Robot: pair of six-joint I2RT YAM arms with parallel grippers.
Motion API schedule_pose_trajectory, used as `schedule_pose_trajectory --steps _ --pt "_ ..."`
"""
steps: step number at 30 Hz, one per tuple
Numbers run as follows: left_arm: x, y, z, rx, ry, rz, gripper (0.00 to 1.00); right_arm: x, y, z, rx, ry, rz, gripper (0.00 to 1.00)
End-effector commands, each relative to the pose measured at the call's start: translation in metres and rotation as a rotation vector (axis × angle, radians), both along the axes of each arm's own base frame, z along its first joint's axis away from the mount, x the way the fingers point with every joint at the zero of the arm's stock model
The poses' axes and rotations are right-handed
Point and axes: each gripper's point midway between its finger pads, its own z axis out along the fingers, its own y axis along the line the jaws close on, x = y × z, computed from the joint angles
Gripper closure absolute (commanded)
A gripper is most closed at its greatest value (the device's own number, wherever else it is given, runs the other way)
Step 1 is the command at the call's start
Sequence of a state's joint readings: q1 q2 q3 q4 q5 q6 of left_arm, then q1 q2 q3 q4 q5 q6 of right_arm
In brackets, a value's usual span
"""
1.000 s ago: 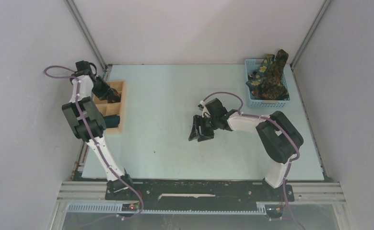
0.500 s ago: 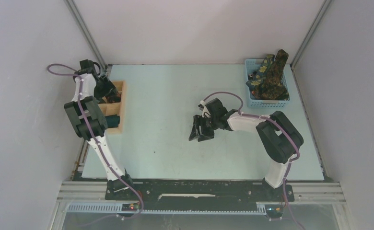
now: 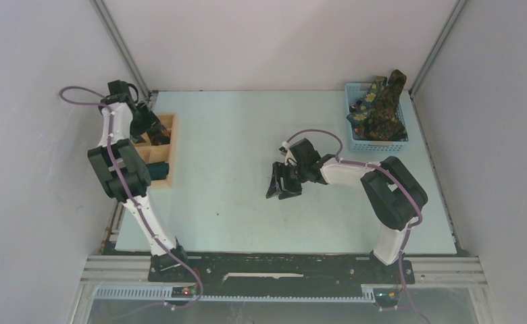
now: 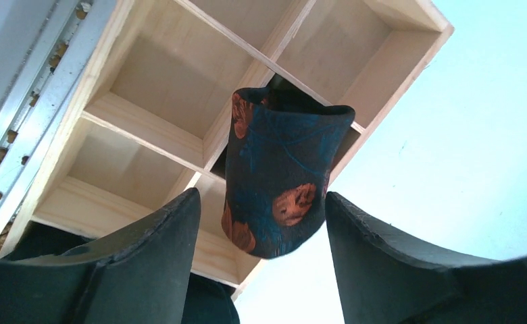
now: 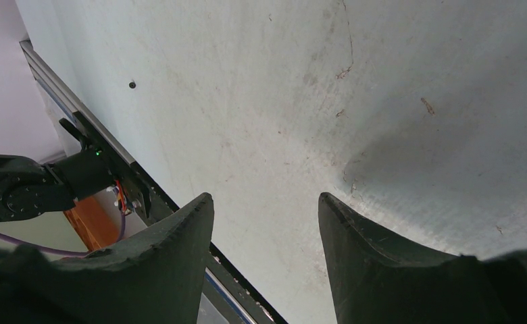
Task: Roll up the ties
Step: Place the tie in the storage box.
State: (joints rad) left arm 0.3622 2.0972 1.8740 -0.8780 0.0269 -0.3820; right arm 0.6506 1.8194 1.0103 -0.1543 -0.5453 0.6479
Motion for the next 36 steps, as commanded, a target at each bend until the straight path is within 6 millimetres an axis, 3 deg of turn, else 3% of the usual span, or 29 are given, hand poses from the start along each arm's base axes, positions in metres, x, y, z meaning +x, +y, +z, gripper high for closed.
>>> schedule_pose_trajectory --steps 1,16,28,36 --pt "-0.003 0.004 0.037 0.058 -0.069 -0.009 0.28 0.003 0.005 0.009 0.023 -0.025 -0.001 0.39" --pt "0.001 -0.004 0.013 0.015 -0.039 -0.038 0.57 0.003 0.005 0.008 0.023 -0.024 0.002 0.40" --pt "0.005 -0.008 -0.016 -0.001 0.020 -0.056 0.60 0.001 0.004 0.009 0.016 -0.026 0.005 0.40" --pt "0.009 -0.015 -0.021 -0.021 0.025 -0.075 0.61 -0.001 0.005 0.011 0.013 -0.033 0.007 0.41"
